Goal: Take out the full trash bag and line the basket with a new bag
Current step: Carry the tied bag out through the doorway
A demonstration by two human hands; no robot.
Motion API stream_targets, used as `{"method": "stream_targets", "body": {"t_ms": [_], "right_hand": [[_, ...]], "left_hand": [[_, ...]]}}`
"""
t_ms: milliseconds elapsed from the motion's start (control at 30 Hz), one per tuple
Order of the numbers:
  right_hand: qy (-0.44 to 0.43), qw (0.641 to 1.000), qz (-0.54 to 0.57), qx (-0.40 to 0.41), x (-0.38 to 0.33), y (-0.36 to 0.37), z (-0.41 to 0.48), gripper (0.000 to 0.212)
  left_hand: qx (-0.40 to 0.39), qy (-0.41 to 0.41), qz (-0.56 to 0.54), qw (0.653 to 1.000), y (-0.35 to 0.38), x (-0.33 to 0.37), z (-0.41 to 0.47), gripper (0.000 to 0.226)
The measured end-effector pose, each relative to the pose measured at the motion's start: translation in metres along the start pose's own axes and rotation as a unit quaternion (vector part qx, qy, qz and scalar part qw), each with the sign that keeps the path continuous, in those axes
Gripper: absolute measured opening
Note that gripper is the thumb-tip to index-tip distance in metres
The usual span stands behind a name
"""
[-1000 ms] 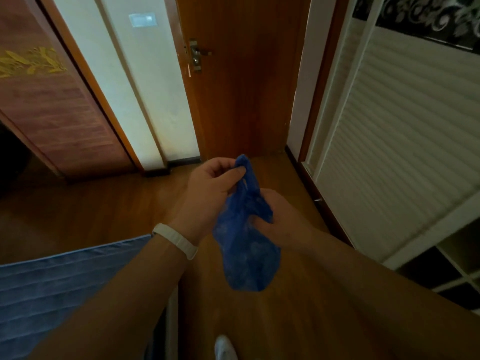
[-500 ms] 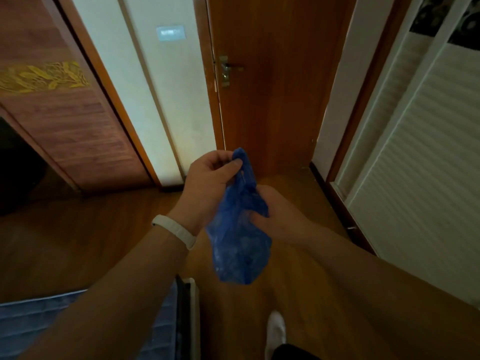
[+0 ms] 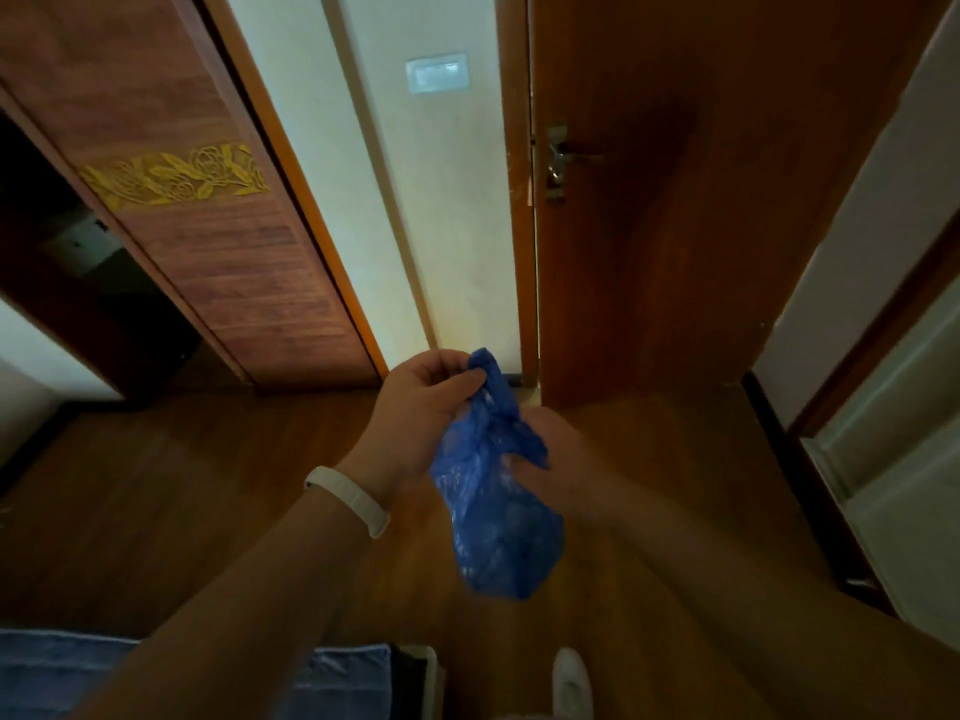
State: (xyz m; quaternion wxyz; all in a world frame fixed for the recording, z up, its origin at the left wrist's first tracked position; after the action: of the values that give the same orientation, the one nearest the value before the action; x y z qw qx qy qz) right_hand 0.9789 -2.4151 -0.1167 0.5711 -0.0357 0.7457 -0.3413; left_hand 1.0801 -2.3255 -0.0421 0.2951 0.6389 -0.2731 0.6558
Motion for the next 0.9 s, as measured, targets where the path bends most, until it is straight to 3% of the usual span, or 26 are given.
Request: {"method": "stream_targets", "body": {"t_ms": [33,167,267,367,567,667,900], "right_hand": [[0.012,1.000,0.002,-0.018,0.004,-0.003,0.020,0.031],[-0.025,1.000,0.009,0.000,0.002,-0.027,0.070,0.011],[-0.013,1.000,0.012,0.009,0.004,-0.041,0.096,0.027],[-0.011,1.000,0.000,0.001,0.000,-0.050,0.122,0.018],[0.054,0.998,-0.020,-0.038,0.022,-0.045,0.189,0.007],[0.060,0.995,-0.075,-0.009,0.030,-0.050,0.224,0.052],[0.090,0.994,-0.058,0.038,0.023,-0.049,0.332,0.052]], "left_hand": [[0.004,0.001,0.002,1.000,-0.001,0.000,0.014,0.007],[0.025,0.001,0.013,1.000,-0.002,0.000,0.067,0.008],[0.031,-0.004,0.002,1.000,-0.004,-0.004,0.103,0.011],[0.043,-0.014,-0.008,0.999,-0.009,-0.012,0.135,0.014],[0.012,-0.043,-0.019,0.999,-0.020,-0.039,0.204,0.009],[-0.021,-0.058,-0.022,0.998,-0.026,-0.051,0.244,0.009],[-0.088,-0.091,-0.100,0.987,-0.069,-0.071,0.364,0.010]]}}
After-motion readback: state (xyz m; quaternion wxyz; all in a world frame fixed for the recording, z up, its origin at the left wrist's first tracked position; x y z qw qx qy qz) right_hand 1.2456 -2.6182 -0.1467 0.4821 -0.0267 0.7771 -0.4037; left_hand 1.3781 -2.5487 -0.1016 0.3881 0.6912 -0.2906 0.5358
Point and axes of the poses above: each hand's wrist, its own z-axis towards the middle knuckle, its own y-axis out of the palm, x = y × z, the point moved 7 cm from there along z, towards the middle knuckle, and after that the axes turned 7 degrees about y, right-handed, at the moved point
